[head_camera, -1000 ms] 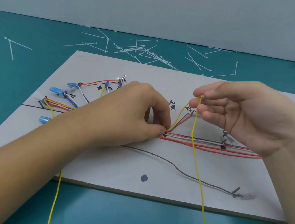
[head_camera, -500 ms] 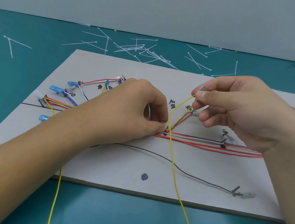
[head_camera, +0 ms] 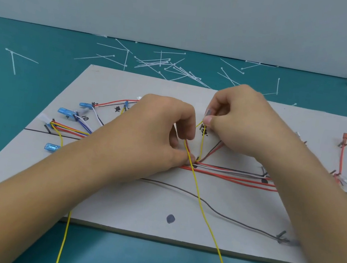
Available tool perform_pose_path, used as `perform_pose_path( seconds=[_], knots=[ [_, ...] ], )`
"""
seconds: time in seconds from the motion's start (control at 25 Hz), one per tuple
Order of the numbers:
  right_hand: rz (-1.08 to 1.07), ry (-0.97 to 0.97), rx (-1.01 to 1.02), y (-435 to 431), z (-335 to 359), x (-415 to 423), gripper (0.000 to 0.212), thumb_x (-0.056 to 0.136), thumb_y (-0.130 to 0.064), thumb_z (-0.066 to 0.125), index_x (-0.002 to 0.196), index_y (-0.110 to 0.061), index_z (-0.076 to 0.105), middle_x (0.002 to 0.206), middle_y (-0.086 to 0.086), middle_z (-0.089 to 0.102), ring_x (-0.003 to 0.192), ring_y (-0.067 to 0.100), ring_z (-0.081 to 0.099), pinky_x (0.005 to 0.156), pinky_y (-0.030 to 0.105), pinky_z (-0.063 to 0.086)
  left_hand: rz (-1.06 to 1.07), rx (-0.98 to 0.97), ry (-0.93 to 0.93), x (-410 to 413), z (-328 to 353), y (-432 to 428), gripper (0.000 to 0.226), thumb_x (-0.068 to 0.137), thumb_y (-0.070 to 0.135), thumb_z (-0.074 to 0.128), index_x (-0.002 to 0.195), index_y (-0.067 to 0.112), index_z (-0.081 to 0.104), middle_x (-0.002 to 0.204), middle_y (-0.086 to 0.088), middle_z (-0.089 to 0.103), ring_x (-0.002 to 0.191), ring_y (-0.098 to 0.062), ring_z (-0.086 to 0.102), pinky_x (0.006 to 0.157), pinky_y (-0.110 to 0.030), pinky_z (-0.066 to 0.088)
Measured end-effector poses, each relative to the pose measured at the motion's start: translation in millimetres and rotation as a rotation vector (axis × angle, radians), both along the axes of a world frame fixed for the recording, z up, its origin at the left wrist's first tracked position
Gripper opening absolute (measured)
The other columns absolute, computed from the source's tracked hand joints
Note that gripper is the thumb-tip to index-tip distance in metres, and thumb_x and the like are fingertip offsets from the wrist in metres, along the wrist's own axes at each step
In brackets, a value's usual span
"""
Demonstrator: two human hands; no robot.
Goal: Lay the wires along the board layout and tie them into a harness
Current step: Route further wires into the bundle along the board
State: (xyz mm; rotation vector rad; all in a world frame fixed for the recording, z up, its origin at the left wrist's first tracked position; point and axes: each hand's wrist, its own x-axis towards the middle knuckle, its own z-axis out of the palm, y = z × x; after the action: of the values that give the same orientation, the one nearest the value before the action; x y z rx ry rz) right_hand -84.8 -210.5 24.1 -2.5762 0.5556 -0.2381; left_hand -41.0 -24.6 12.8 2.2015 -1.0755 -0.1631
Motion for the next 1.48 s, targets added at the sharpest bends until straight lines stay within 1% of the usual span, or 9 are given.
perform_pose_path(
  seconds=[0.2, 0.4, 0.64, 0.84, 1.04, 1.12, 1.24, 1.36, 1.48],
  knots=[
    [0.009, -0.021, -0.037, 4.0, -8.1, -2.1, 0.008, 0.087, -0.029, 0.069, 0.08, -0.028, 0.072, 0.078, -0.007, 0.069, 0.081, 0.023, 0.065, 0.077, 0.038, 0.057, -0.041, 0.041, -0.081, -0.4, 1.3, 0.9, 0.014, 0.074, 0.027, 0.089, 0.073, 0.027, 0.075, 0.075, 0.01, 0.067, 0.068, -0.005, 0.062, 0.063, -0.026, 0.051],
    [0.0, -0.008, -0.049, 3.9, -8.4, -2.1, 0.006, 0.086, -0.032, 0.071, 0.081, -0.031, 0.073, 0.081, -0.008, 0.068, 0.085, 0.023, 0.065, 0.079, 0.04, 0.058, -0.108, 0.078, -0.097, 1.0, 3.2, 2.4, 0.009, 0.079, 0.025, 0.086, 0.075, 0.026, 0.078, 0.073, 0.014, 0.065, 0.067, 0.0, 0.061, 0.059, -0.013, 0.04],
    [0.025, -0.019, -0.042, 4.1, -9.6, -3.9, 0.003, 0.086, -0.036, 0.071, 0.088, -0.033, 0.071, 0.086, -0.006, 0.069, 0.086, 0.023, 0.066, 0.079, 0.041, 0.058, -0.145, 0.066, -0.131, -0.8, 3.0, 2.6, 0.008, 0.079, 0.022, 0.084, 0.074, 0.025, 0.078, 0.07, 0.013, 0.067, 0.069, -0.004, 0.063, 0.06, -0.017, 0.042],
    [0.02, -0.021, -0.063, 7.3, -9.8, -6.0, 0.011, 0.081, -0.025, 0.064, 0.086, -0.033, 0.069, 0.085, -0.007, 0.067, 0.083, 0.022, 0.065, 0.077, 0.039, 0.058, -0.212, 0.072, -0.136, -3.6, 4.3, 0.1, 0.006, 0.08, 0.019, 0.085, 0.076, 0.022, 0.081, 0.073, 0.007, 0.071, 0.069, -0.012, 0.064, 0.066, -0.022, 0.046],
    [0.025, -0.007, -0.061, 9.2, -5.7, -10.9, 0.012, 0.081, -0.025, 0.063, 0.089, -0.032, 0.069, 0.086, -0.007, 0.067, 0.084, 0.021, 0.064, 0.076, 0.038, 0.057, -0.248, 0.105, -0.12, 1.0, 3.3, 1.1, 0.017, 0.083, 0.011, 0.081, 0.085, 0.027, 0.084, 0.086, 0.012, 0.075, 0.079, -0.006, 0.064, 0.072, -0.014, 0.044],
    [0.028, -0.019, -0.054, 7.4, 0.4, -17.1, 0.011, 0.084, -0.026, 0.064, 0.091, -0.032, 0.069, 0.087, -0.009, 0.068, 0.083, 0.014, 0.063, 0.071, 0.033, 0.053, -0.233, 0.091, -0.093, 1.4, 2.1, 1.1, 0.014, 0.083, 0.014, 0.081, 0.084, 0.028, 0.083, 0.083, 0.014, 0.074, 0.08, -0.004, 0.065, 0.07, -0.01, 0.042],
    [0.094, -0.047, -0.004, 6.6, 19.7, -34.0, 0.005, 0.086, -0.033, 0.068, 0.089, -0.035, 0.071, 0.082, -0.014, 0.07, 0.064, -0.003, 0.059, 0.057, 0.024, 0.042, -0.213, 0.051, -0.062, -0.2, 1.5, 0.2, 0.007, 0.08, 0.02, 0.082, 0.077, 0.026, 0.079, 0.073, 0.014, 0.072, 0.076, -0.003, 0.067, 0.066, -0.014, 0.046],
    [0.226, 0.081, 0.081, 12.5, 42.0, -56.8, 0.014, 0.079, -0.049, 0.074, 0.091, -0.042, 0.07, 0.077, -0.016, 0.071, 0.051, -0.001, 0.06, 0.049, 0.029, 0.05, -0.192, 0.02, -0.051, -4.1, 1.1, -1.4, 0.012, 0.078, 0.021, 0.084, 0.074, 0.023, 0.073, 0.068, 0.011, 0.07, 0.072, -0.008, 0.066, 0.064, -0.022, 0.049],
    [0.271, 0.331, -0.112, 22.5, 48.0, -66.9, 0.037, 0.066, -0.064, 0.076, 0.093, -0.046, 0.059, 0.083, -0.018, 0.071, 0.062, -0.001, 0.062, 0.055, 0.029, 0.049, -0.168, -0.006, -0.027, -5.1, 0.8, -3.6, 0.022, 0.077, 0.02, 0.084, 0.073, 0.022, 0.063, 0.069, 0.007, 0.067, 0.07, -0.011, 0.063, 0.062, -0.026, 0.048]
  ],
)
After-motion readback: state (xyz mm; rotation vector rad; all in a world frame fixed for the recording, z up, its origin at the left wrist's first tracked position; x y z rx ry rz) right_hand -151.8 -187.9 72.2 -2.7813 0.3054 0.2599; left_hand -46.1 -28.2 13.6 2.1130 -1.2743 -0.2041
